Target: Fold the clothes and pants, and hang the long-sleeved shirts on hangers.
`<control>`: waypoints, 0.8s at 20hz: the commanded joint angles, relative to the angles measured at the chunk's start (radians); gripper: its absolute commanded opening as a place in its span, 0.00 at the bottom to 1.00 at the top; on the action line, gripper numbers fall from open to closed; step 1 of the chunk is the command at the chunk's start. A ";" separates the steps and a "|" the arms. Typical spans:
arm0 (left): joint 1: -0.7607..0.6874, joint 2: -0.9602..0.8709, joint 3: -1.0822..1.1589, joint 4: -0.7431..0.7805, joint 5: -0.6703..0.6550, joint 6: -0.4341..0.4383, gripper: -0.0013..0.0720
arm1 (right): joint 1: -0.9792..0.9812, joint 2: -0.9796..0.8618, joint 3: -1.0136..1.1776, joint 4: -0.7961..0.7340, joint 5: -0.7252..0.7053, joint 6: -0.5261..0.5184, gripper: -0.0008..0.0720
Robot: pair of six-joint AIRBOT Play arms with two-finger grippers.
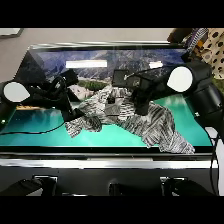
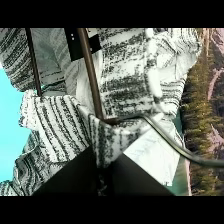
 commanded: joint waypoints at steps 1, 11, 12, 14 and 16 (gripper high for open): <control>0.002 -0.035 0.001 -0.036 -0.010 0.077 0.88 | 0.001 -0.009 0.000 0.049 -0.011 -0.014 0.04; 0.003 -0.049 0.005 -0.037 0.010 0.076 0.04 | -0.023 0.018 0.001 0.092 -0.014 0.059 0.56; 0.003 -0.047 0.005 -0.037 0.010 0.077 0.04 | -0.046 0.035 0.001 0.095 -0.014 0.090 0.66; 0.003 -0.039 0.005 -0.037 0.010 0.077 0.04 | -0.124 0.089 0.001 0.098 -0.013 0.150 0.71; 0.003 -0.028 0.005 -0.037 0.010 0.077 0.04 | -0.237 0.148 0.001 0.109 0.019 0.156 0.70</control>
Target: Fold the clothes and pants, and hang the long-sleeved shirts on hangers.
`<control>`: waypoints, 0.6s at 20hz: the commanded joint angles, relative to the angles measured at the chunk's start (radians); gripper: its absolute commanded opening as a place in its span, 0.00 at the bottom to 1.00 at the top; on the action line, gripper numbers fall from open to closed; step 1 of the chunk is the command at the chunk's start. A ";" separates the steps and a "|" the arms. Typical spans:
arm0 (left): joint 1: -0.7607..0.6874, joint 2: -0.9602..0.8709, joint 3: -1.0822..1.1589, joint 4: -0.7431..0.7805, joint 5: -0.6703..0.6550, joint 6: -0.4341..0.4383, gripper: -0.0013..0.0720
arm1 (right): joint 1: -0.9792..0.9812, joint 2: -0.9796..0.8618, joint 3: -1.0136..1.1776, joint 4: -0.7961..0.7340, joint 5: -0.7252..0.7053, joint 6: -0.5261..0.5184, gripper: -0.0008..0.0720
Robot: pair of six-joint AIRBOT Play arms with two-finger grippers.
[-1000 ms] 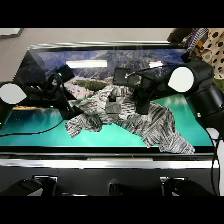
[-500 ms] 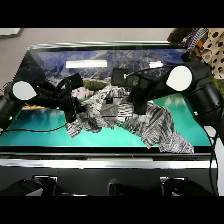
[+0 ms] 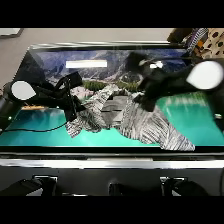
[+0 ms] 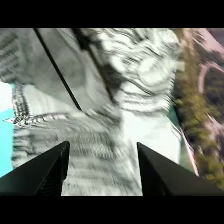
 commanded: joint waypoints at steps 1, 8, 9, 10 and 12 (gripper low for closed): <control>0.000 0.018 0.001 0.000 -0.002 0.004 0.04 | -0.175 0.089 0.000 0.015 0.050 0.048 0.70; -0.002 0.063 0.001 -0.004 -0.001 0.005 0.04 | -0.451 0.083 -0.163 0.143 0.098 -0.117 0.70; -0.002 0.069 0.001 -0.005 -0.001 0.005 0.04 | -0.450 0.061 -0.215 0.168 0.080 -0.147 0.70; -0.002 0.073 0.001 -0.005 -0.001 0.004 0.04 | -0.448 0.035 -0.257 0.212 0.060 -0.183 0.71; -0.002 0.080 0.001 -0.005 -0.001 0.004 0.04 | -0.448 -0.038 -0.313 0.318 0.018 -0.266 0.71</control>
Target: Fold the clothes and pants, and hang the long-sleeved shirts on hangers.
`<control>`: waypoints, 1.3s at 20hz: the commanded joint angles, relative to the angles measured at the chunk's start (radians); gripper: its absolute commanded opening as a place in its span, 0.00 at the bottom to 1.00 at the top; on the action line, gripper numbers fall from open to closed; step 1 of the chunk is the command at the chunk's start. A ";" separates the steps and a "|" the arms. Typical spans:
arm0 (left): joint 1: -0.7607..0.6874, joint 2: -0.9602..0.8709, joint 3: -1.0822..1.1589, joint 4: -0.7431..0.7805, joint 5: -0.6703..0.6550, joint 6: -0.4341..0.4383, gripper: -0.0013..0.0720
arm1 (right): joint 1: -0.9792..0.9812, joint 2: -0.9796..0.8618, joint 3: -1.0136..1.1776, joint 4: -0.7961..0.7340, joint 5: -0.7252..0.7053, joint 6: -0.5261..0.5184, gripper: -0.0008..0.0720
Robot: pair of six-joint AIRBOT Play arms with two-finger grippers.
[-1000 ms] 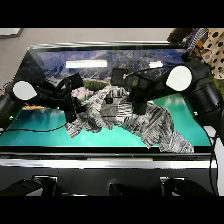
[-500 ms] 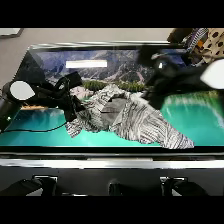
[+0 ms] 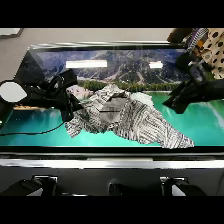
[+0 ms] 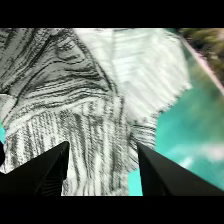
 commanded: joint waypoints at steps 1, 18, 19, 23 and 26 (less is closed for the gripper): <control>0.000 0.014 0.001 0.000 0.000 0.000 0.04 | -0.019 -0.107 -0.098 0.182 -0.050 -0.155 0.71; 0.000 0.014 0.001 -0.037 0.000 0.000 0.04 | 0.115 -0.401 -0.098 0.303 -0.272 -0.351 0.49; 0.000 0.014 0.001 -0.037 -0.001 0.000 0.04 | 0.115 -0.386 -0.098 0.295 -0.272 -0.351 0.49; 0.000 0.014 0.001 -0.037 -0.001 0.000 0.04 | 0.115 -0.260 -0.098 0.142 -0.270 -0.234 0.55; 0.000 0.014 0.001 -0.037 -0.002 0.000 0.04 | 0.115 -0.166 -0.098 0.021 -0.280 -0.223 0.61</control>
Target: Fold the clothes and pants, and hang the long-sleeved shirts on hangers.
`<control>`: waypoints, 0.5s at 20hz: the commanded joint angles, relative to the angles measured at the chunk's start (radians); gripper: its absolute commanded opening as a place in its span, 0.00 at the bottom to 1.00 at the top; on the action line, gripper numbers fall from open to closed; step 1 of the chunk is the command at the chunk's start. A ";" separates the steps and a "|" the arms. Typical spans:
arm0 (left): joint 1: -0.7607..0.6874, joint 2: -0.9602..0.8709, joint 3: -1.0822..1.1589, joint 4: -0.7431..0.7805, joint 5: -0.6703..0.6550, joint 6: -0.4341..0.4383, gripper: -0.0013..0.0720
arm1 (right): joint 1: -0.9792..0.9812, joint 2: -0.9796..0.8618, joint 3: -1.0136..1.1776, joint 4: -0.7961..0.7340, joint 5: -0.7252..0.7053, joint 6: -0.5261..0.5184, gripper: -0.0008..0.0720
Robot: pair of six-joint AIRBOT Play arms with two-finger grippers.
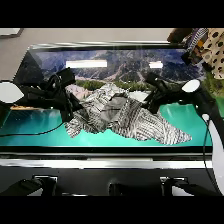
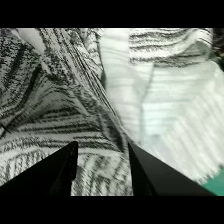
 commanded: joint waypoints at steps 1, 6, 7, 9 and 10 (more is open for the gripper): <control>0.000 0.001 0.001 0.000 0.000 0.000 0.04 | -0.007 0.080 0.001 -0.133 -0.027 0.039 0.69; 0.000 0.001 0.001 0.000 0.000 0.000 0.04 | -0.044 -0.028 0.001 -0.005 -0.086 0.019 0.71; 0.000 0.000 0.001 0.000 0.000 0.000 0.04 | -0.040 -0.060 0.000 0.029 -0.083 0.003 0.71; 0.000 0.000 0.001 0.000 0.000 0.000 0.04 | -0.029 -0.127 0.001 0.123 -0.055 -0.029 0.71; 0.000 0.000 0.001 0.000 0.000 0.000 0.04 | -0.023 -0.152 0.001 0.145 -0.035 -0.047 0.71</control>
